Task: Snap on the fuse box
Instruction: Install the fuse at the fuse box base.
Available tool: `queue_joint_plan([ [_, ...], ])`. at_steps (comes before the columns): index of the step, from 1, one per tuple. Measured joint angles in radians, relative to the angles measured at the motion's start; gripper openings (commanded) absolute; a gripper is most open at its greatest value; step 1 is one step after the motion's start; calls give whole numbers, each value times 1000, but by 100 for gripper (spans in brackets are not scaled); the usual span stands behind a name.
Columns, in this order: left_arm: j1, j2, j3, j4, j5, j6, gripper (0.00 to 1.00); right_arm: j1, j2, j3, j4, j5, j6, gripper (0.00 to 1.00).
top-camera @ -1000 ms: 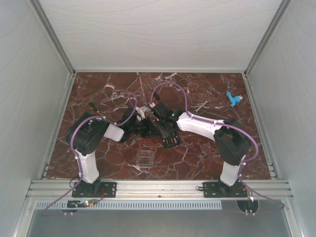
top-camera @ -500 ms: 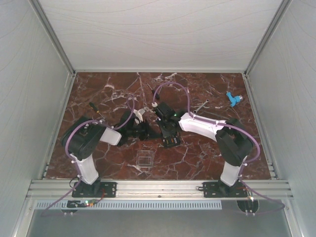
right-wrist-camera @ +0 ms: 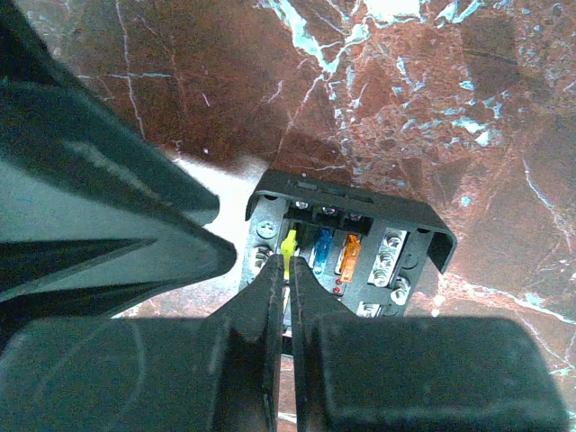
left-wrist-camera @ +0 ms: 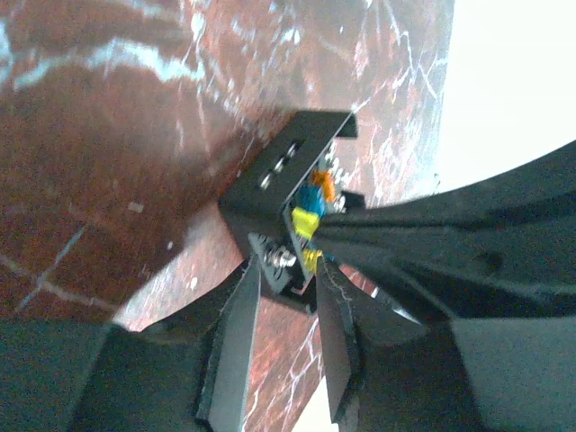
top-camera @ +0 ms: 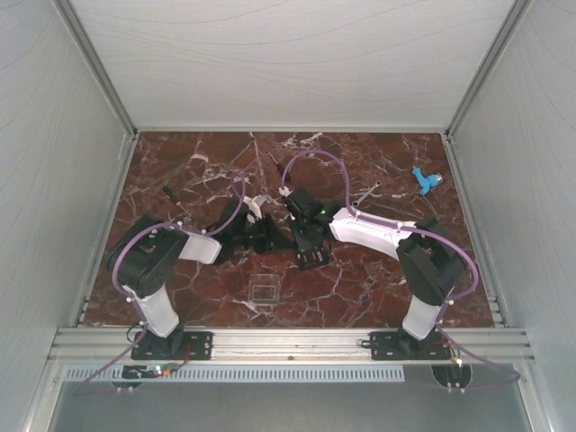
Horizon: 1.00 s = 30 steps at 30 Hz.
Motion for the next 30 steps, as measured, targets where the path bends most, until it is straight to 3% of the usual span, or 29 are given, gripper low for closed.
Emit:
queue_joint_plan([
  [8, 1, 67, 137, -47, -35, 48, 35, -1, -1, -6, 12, -7, 3, 0],
  [13, 6, 114, 174, -69, -35, 71, 29, -3, -6, -14, 21, -11, 12, 0],
  [19, 10, 132, 174, -69, -10, 79, 21, -6, -6, -15, 22, -14, 19, 0],
  [30, 11, 103, 60, 59, 21, 19, 18, -4, -20, -26, 1, -26, 26, 2],
])
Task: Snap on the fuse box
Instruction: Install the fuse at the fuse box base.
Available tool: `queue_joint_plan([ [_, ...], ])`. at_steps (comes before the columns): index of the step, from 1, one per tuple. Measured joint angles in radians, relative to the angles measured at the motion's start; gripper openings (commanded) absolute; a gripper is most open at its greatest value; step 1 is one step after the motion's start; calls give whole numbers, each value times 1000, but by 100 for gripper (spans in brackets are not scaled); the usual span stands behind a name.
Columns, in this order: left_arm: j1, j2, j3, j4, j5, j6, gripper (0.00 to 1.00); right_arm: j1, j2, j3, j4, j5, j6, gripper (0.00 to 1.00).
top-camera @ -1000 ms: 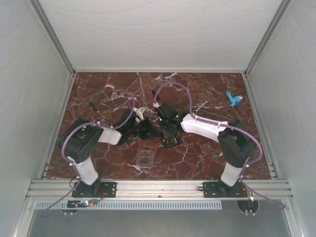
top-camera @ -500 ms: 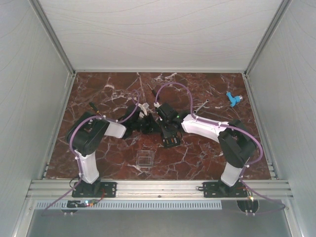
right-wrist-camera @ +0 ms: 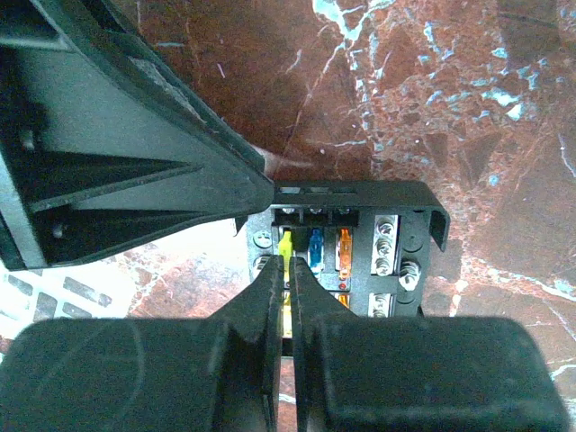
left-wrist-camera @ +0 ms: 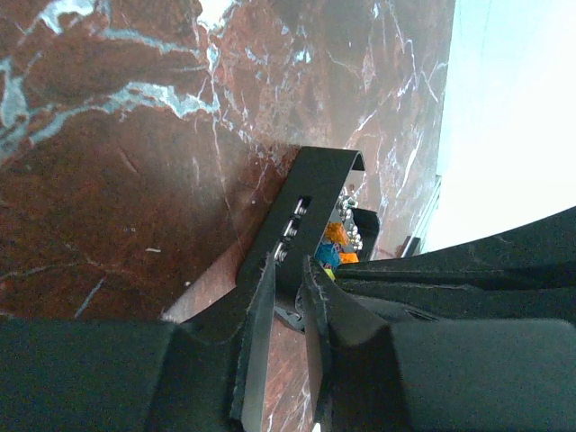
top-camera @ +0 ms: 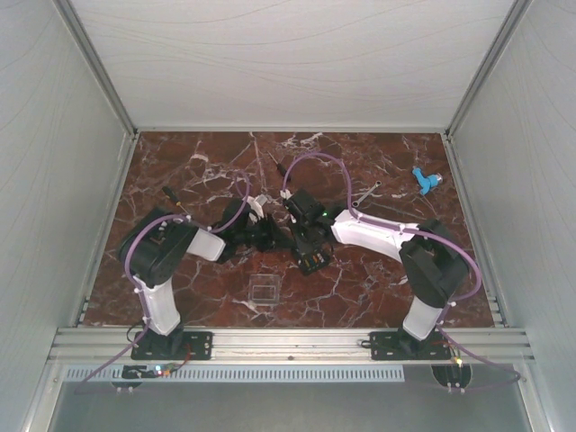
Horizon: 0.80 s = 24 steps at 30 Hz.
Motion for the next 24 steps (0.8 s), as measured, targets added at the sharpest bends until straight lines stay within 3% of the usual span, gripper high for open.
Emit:
queue_joint_plan([
  [4, -5, -2, -19, 24, 6, -17, 19, 3, -5, -2, -16, -3, -1, 5],
  [9, -7, -12, -37, 29, 6, -25, 22, 11, -5, -2, -25, -3, -5, 0],
  [24, -8, -24, -51, 24, 1, -25, 22, 21, 29, 30, -51, 8, -22, 0],
])
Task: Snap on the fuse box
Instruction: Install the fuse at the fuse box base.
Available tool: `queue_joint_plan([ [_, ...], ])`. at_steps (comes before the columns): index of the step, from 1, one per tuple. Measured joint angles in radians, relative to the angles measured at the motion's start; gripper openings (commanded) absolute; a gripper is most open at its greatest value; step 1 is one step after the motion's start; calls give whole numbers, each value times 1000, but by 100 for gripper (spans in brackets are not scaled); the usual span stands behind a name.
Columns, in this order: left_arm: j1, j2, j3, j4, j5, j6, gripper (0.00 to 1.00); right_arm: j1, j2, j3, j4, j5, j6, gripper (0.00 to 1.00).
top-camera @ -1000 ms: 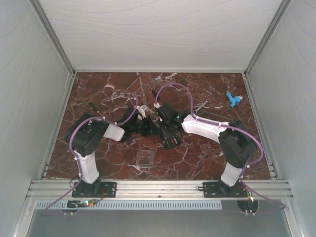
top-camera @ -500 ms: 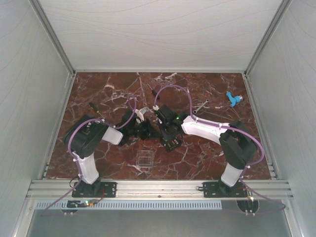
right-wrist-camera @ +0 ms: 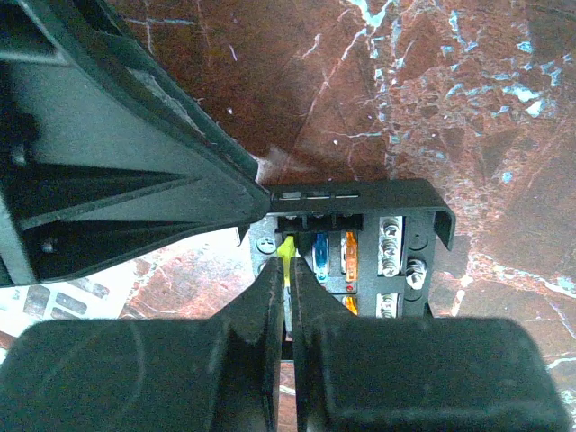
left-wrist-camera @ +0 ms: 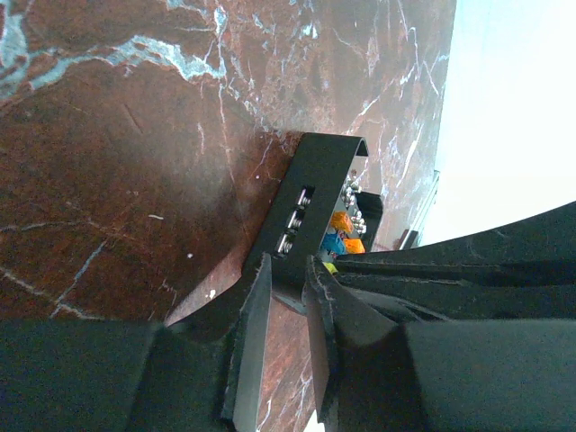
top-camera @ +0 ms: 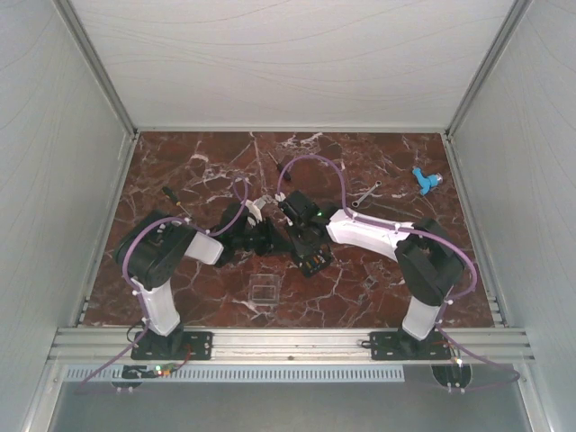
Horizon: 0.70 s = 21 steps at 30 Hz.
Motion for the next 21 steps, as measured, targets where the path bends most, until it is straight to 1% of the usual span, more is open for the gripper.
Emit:
queue_joint_plan([
  [9, -2, -5, -3, -1, -7, 0, 22, 1, 41, 31, -26, 1, -14, 0],
  [14, -2, -21, -17, -5, -18, 1, 24, 3, 27, 32, -26, 5, -15, 0],
  [15, -3, -24, -21, -6, -20, 1, 25, 7, 23, 30, -24, 10, -16, 1],
  [18, -3, -39, -31, -13, -26, 1, 28, 22, 16, 28, -23, 31, -24, 10],
  [21, -9, -53, -41, -28, -24, 3, 29, 40, 11, 28, -26, 58, -34, 12],
])
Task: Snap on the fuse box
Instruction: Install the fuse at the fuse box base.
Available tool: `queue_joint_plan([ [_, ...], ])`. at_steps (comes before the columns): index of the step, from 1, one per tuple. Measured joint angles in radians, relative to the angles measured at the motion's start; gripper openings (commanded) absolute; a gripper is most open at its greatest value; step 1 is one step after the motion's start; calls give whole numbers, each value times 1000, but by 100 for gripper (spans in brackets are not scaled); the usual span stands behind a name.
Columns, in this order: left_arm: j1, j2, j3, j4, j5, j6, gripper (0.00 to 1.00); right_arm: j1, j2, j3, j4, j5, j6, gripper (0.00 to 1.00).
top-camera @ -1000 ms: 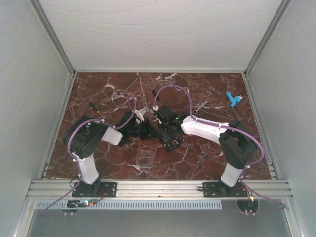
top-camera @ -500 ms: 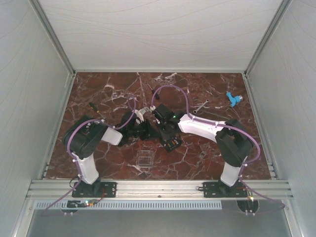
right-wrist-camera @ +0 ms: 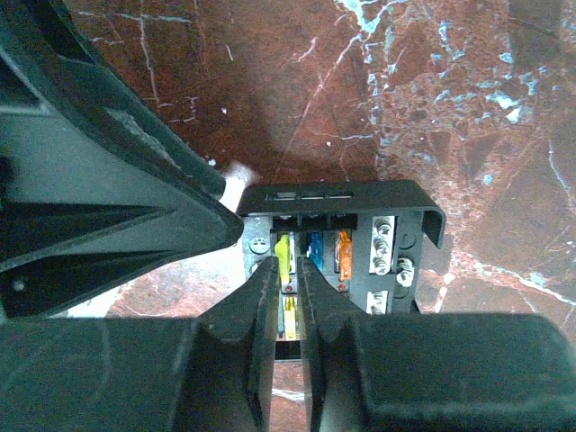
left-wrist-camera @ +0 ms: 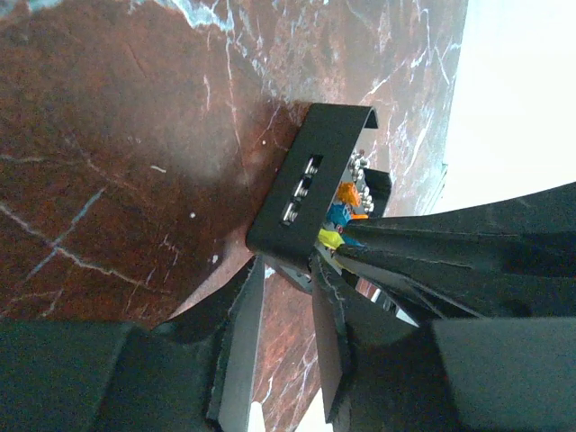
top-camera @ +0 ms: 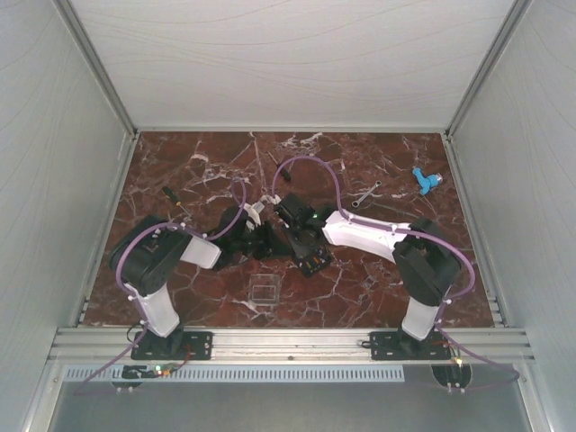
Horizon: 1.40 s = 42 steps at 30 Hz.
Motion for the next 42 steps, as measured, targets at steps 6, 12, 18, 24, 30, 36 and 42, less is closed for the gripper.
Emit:
queue_joint_plan([
  [6, -6, -4, -2, -14, 2, 2, 31, 15, -19, 0, -18, 35, -5, 13],
  [12, -6, -7, -2, -23, 2, 3, 31, 16, -28, 0, -26, 51, -5, 12],
  [18, -6, -7, -2, -25, 2, 3, 30, 16, -27, 0, -24, 38, -5, 12],
  [24, -6, -7, -2, -26, 3, 3, 30, 21, -27, 0, -24, 27, -5, 12],
  [30, -6, -7, -2, -26, 5, 3, 29, 22, -8, 0, -24, 27, -5, 4],
  [36, -6, -7, -2, -25, 6, 3, 28, 22, 6, 0, -26, 34, -4, 0],
  [42, -6, -7, -2, -24, 7, 3, 27, 19, 9, 0, -27, 39, -5, 0],
])
